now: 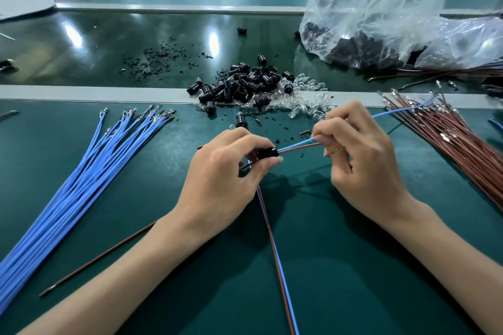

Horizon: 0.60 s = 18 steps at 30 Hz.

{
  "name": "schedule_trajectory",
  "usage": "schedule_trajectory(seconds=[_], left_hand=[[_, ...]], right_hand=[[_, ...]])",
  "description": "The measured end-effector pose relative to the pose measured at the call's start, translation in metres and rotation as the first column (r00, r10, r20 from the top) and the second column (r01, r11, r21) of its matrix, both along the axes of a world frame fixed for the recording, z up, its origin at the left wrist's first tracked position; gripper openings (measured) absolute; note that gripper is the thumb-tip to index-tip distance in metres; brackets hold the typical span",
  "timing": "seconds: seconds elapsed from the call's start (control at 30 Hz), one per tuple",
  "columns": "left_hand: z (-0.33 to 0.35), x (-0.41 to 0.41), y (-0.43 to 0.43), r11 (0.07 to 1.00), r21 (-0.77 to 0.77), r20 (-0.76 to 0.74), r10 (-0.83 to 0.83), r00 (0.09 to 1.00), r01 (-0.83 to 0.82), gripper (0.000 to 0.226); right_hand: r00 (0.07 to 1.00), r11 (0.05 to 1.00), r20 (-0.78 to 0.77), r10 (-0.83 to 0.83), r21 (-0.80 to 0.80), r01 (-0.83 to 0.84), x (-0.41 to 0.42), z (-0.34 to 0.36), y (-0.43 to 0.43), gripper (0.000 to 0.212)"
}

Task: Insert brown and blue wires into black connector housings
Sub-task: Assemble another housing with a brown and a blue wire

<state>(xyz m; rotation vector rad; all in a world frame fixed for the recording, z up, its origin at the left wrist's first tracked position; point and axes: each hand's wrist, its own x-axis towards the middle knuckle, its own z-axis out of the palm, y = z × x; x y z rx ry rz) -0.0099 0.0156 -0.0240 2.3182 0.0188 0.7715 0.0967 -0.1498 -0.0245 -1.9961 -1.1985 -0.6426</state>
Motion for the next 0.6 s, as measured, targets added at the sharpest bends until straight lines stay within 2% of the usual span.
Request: schedule_trajectory(seconds=[0.07, 0.17, 0.33, 0.47, 0.6], left_hand=[[0.0, 0.0005, 0.0008, 1.0, -0.023, 0.008, 0.008, 1.0, -0.008, 0.021], [0.0013, 0.0001, -0.0003, 1.0, -0.017, 0.014, 0.0, 1.0, 0.0, 0.022], [0.0011, -0.0012, -0.0016, 0.999, 0.05, 0.011, -0.017, 1.0, 0.017, 0.022], [0.0012, -0.0005, -0.0024, 0.997, 0.069, 0.014, -0.026, 1.0, 0.025, 0.024], [0.0004, -0.0013, -0.0032, 0.994, 0.112, 0.027, -0.015, 1.0, 0.012, 0.022]], right_hand=[[1.0, 1.0, -0.008, 0.021, -0.014, -0.022, -0.0002, -0.0013, 0.0005, 0.011], [0.998, 0.998, -0.063, 0.029, 0.065, -0.025, 0.0021, 0.0005, 0.0006, 0.011], [0.988, 0.983, 0.039, 0.149, -0.109, -0.144, -0.0021, -0.0023, 0.0018, 0.015], [0.987, 0.985, 0.04, 0.158, -0.073, -0.154, -0.0023, -0.0022, 0.0023, 0.012], [0.977, 0.973, 0.024, 0.21, -0.102, -0.207, -0.0039, -0.0011, 0.0009, 0.014]])
